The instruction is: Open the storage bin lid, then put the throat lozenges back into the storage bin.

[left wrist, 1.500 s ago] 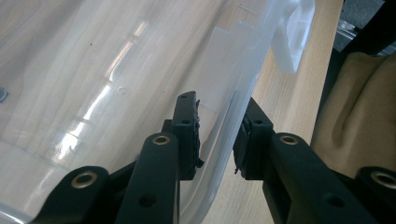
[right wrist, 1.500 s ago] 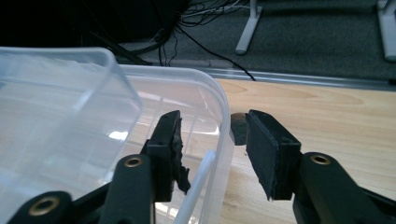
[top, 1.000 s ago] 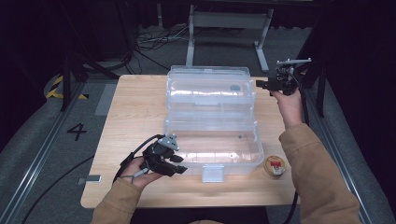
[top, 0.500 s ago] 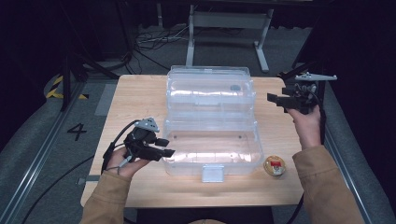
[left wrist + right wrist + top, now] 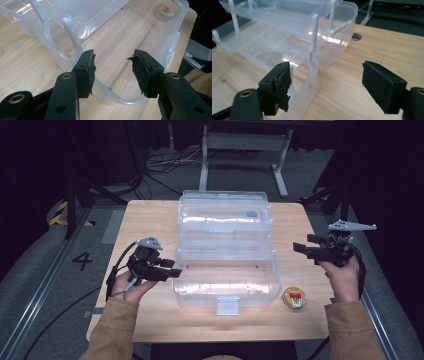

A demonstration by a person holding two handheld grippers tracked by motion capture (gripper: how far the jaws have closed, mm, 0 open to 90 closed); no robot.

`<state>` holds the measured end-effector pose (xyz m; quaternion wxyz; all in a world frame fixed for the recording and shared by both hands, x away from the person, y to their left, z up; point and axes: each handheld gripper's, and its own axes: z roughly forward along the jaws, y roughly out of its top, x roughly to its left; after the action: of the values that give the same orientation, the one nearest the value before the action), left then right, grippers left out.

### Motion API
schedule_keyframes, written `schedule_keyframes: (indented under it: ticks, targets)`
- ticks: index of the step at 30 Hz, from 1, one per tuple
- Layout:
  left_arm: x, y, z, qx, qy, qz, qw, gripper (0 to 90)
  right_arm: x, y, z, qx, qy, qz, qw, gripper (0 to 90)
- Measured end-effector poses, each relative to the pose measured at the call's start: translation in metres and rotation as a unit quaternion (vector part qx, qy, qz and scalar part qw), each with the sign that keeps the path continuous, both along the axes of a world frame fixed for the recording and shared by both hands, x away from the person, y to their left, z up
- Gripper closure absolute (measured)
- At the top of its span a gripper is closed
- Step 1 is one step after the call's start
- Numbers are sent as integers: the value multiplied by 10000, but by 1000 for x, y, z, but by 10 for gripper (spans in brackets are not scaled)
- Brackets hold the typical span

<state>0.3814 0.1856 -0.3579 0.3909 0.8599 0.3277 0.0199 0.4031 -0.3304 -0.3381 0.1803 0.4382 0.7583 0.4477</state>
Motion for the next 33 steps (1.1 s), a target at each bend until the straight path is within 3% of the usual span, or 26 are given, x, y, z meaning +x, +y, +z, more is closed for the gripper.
schedule_keyframes:
  ticks: [6, 13, 20, 23, 26, 33]
  targets:
    - [5, 5, 1, 1, 31, 54, 10000, 524, -14, -5, -4, -252, 162, 118, 9995, 212]
    - [9, 10, 3, 24, 50, 126, 9999, 523, -26, -16, -13, -188, 428, 199, 9987, 194]
    - [10, 10, 2, 97, 72, 155, 9998, 521, -33, -19, -22, -434, 611, 380, 9965, 182]
    - [11, 9, 1, 146, 86, 149, 9997, 518, -34, -19, -28, -584, 754, 447, 9944, 173]
    - [12, 8, 0, 161, 103, 122, 9997, 516, -34, -15, -38, -782, 997, 578, 9903, 169]
    - [14, 7, 0, 164, 122, 93, 9997, 515, -34, -5, -61, -999, 1360, 755, 9828, 156]
